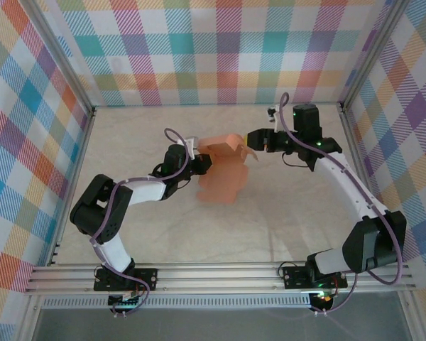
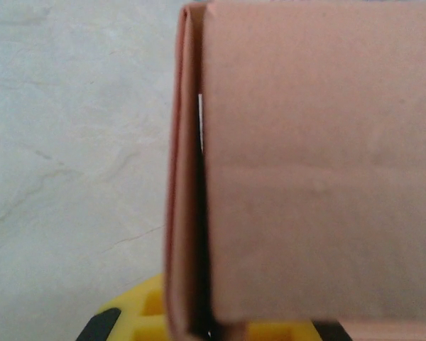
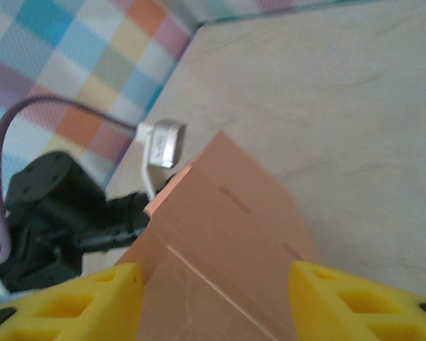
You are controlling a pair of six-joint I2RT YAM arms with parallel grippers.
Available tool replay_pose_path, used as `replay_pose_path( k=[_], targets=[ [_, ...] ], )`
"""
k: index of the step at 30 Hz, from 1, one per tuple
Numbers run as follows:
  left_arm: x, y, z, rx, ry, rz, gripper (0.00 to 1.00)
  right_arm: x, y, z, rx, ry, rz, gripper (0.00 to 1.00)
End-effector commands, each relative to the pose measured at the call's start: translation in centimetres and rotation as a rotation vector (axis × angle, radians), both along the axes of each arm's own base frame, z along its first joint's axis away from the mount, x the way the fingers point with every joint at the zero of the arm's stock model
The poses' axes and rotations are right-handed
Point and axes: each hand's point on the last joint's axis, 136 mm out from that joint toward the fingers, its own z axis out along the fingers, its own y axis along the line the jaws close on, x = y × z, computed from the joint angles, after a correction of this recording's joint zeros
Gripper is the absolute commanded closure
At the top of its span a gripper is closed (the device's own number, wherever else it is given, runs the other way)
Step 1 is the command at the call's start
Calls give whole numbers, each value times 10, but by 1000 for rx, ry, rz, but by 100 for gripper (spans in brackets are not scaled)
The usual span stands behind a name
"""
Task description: Fold the paper box
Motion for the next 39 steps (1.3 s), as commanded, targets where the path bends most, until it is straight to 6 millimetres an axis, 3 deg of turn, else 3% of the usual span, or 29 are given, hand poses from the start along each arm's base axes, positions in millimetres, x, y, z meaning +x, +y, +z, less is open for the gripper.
replay_pose_path(
  k=[1, 6, 13, 20, 34, 39],
  targets=[
    [-2, -12, 3, -33, 31, -40, 100, -22, 21, 5, 49, -22, 189, 46],
    [-1, -14, 4, -27, 42, -49, 100, -25, 33, -8, -24, -33, 208, 49],
    [-1, -16, 4, -23, 45, -59, 100, -13, 36, -24, -228, -141, 138, 51],
    [-3, -16, 2, -12, 50, -67, 100, 8, 27, -37, -513, -288, 46, 59],
    [-3, -16, 4, -10, 44, -73, 100, 31, 23, -56, -847, -391, -52, 65],
    [-4, -16, 6, -12, 41, -78, 100, 41, 20, -62, -967, -414, -102, 77]
  ],
)
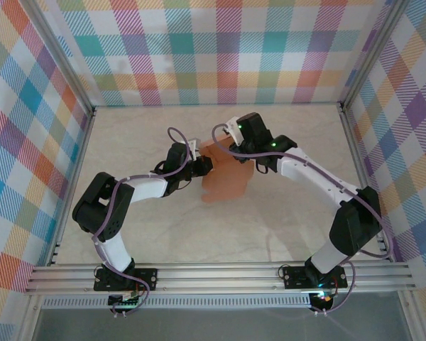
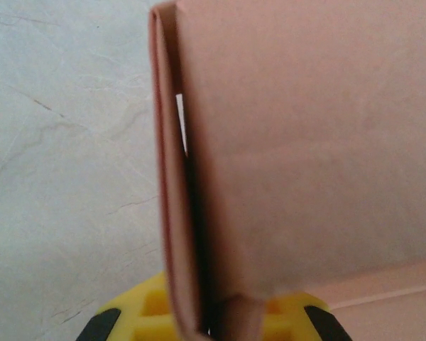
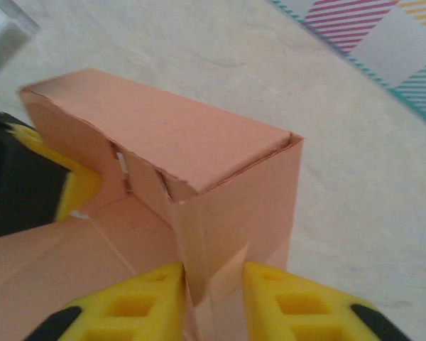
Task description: Fold the paper box
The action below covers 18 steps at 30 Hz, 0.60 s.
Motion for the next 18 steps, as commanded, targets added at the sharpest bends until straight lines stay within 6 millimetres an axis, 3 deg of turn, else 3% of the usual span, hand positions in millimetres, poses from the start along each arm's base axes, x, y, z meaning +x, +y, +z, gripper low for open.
replay_pose_path(
  k=[1, 8, 13, 18],
  targets=[
    [2, -14, 28, -50, -78, -56, 100, 13, -9, -2, -122, -53, -67, 78],
    [1, -13, 30, -48, -78, -55, 100, 21, -11, -11, -212, -82, -128, 86],
    [0, -12, 30, -47, -79, -54, 100, 26, -15, -9, -269, -129, -170, 100],
    [0, -12, 30, -48, -77, -55, 100, 25, -14, -12, -275, -121, -167, 97]
  ],
)
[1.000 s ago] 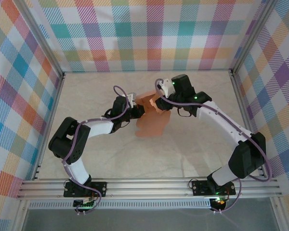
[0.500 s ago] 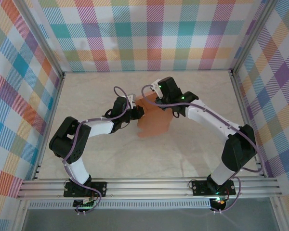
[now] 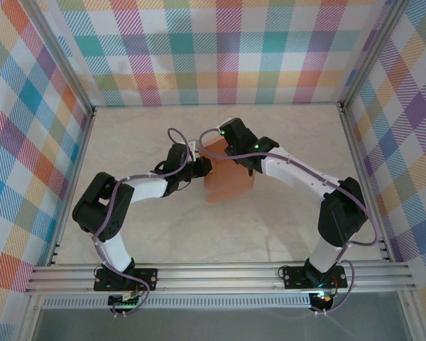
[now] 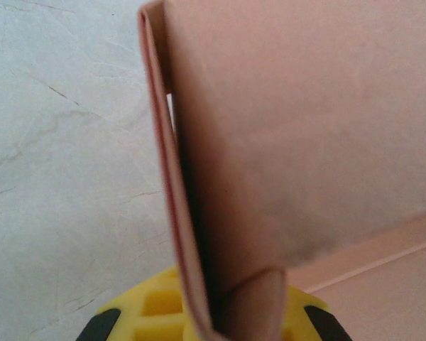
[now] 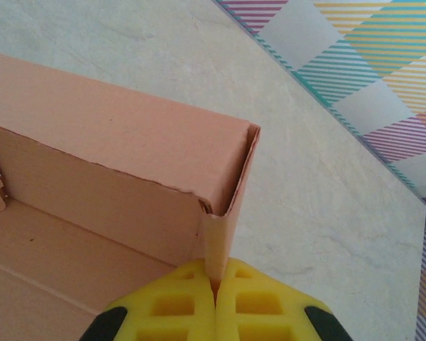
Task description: Fold the paper box
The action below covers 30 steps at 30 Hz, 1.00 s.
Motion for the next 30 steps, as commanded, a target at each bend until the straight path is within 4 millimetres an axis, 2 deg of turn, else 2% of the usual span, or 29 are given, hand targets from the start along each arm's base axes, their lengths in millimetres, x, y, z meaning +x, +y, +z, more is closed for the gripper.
replay_pose_path(
  k=[1, 5, 19, 24, 28, 30],
  targets=[
    [2, -15, 35, -64, -97, -63, 100, 3, 0, -6, -43, 9, -2, 95],
    [1, -15, 35, -65, -96, -63, 100, 3, 1, -10, -48, 20, -4, 82],
    [1, -13, 35, -72, -88, -48, 100, 4, 3, -19, -132, 9, -19, 76],
    [0, -12, 35, -69, -88, -45, 100, 7, 1, -21, -194, -16, -35, 80],
    [0, -11, 36, -68, -89, -42, 100, 10, -2, -21, -256, -43, -56, 94],
    [0, -11, 35, -67, -85, -42, 100, 11, -2, -21, -259, -48, -67, 97]
  ],
)
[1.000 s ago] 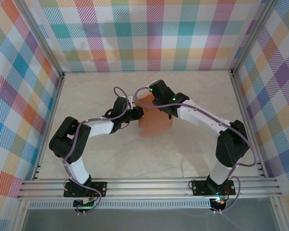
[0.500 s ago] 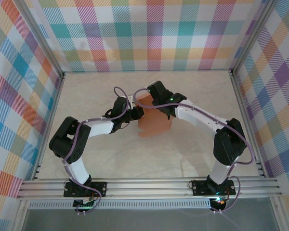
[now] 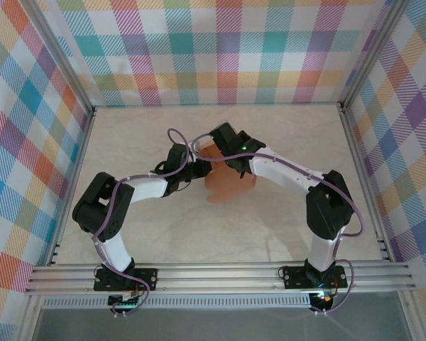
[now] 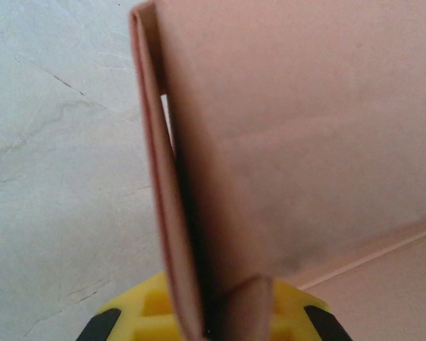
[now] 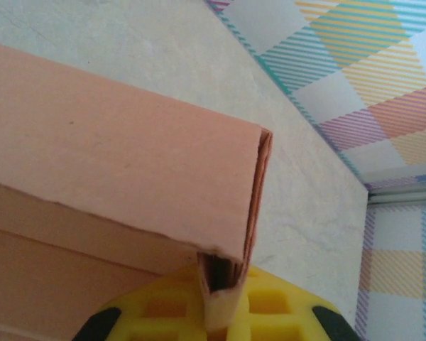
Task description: Fold the paper box
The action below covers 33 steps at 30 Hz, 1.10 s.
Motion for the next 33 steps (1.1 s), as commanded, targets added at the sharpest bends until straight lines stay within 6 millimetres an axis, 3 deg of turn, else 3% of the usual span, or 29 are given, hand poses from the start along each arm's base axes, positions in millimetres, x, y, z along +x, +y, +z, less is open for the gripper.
replay_pose_path(
  k=[1, 4, 7, 9, 11, 15, 20, 28, 33],
  targets=[
    [1, -13, 39, -69, -108, -50, 100, 1, -4, -5, -78, 5, -10, 96],
    [1, -11, 38, -68, -106, -46, 100, 1, -3, -5, -59, 1, -17, 83],
    [2, -12, 39, -69, -108, -47, 100, 1, -2, -6, -62, 4, -16, 81],
    [1, -12, 38, -70, -105, -47, 100, 0, -3, -7, -62, 6, -18, 87],
    [1, -12, 39, -73, -104, -47, 100, 0, -4, -9, -63, 6, -22, 100],
    [1, -12, 40, -74, -105, -47, 100, 0, -2, -10, -55, 9, -26, 100],
    [3, -9, 37, -67, -92, -32, 100, -8, 10, 3, 57, 20, 7, 74],
    [8, -5, 24, -58, -53, 0, 100, -30, 31, 22, 283, 61, 118, 43],
    [10, -5, 21, -58, -37, 3, 100, -51, 47, 36, 433, 92, 225, 29]
  ],
)
